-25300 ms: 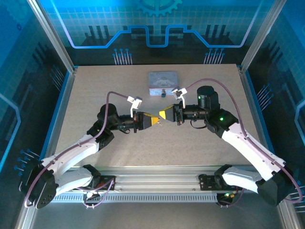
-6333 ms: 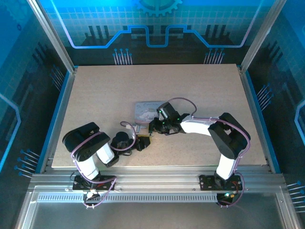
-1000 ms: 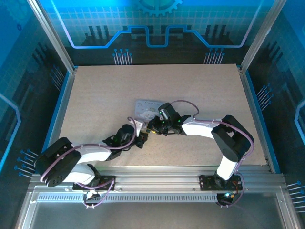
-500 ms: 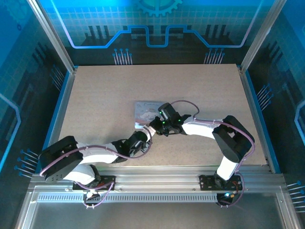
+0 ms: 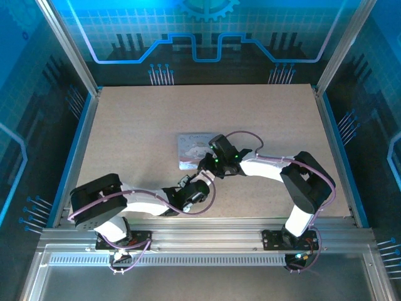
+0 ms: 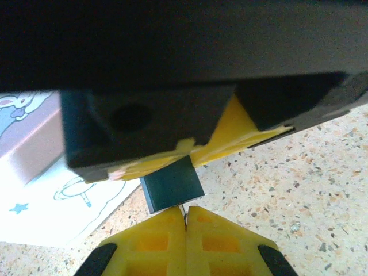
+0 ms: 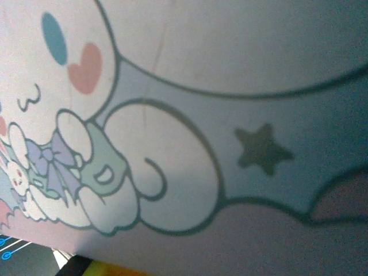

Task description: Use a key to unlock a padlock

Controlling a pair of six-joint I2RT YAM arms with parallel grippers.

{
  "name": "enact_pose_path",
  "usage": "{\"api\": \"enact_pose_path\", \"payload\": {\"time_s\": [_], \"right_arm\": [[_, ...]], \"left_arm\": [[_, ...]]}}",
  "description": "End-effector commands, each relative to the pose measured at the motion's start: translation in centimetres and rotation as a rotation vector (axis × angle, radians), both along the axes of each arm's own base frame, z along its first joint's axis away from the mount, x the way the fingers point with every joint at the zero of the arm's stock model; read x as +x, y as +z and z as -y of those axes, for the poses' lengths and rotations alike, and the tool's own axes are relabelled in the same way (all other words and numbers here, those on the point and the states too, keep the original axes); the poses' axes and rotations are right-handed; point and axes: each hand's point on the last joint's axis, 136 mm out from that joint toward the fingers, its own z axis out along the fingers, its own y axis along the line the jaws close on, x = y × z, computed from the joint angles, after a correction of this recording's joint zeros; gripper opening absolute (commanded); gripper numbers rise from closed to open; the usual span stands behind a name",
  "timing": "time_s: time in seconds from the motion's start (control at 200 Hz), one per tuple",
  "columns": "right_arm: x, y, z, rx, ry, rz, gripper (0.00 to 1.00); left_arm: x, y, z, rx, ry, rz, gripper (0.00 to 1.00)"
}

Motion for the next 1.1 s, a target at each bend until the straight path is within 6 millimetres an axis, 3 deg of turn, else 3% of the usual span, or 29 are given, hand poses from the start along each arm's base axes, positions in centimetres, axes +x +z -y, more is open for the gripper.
{"api": "enact_pose_path", "payload": {"time_s": [0.0,0.195,0.355,0.795,0.825,1.095], "right_arm": [[-2.0,-0.3,-0.3,-0.008,0.039,-0.07,0.07],[-2.2,0.8,-0.2,-0.011,0.051,-0.036,0.38],[-2.2,2.0,0.3,-0.017,0.046,0.0,0.53],[-2.5,3.4,2.1,-0.019,0.006,0.063,0.55],[-3.1,2.6,2.7,-0.034,0.002,0.048,0.55],[-3.7,2.4,3.5,-0.057,0.001,0.063,0.53]], "left_arm": [[-1.4,-0.3,0.7,-0.152,-0.027,-0.098,0.0],[-1.8,-0.7,0.2,-0.292,0.002,-0.173,0.0],[-1.7,-0.9,-0.8,-0.38,0.048,-0.204,0.0],[-2.4,-1.4,-1.7,-0.586,0.057,-0.284,0.0],[-2.5,-1.5,-1.8,-0.595,0.057,-0.292,0.0],[-2.8,-1.3,-1.0,-0.664,0.011,-0.329,0.0]]}}
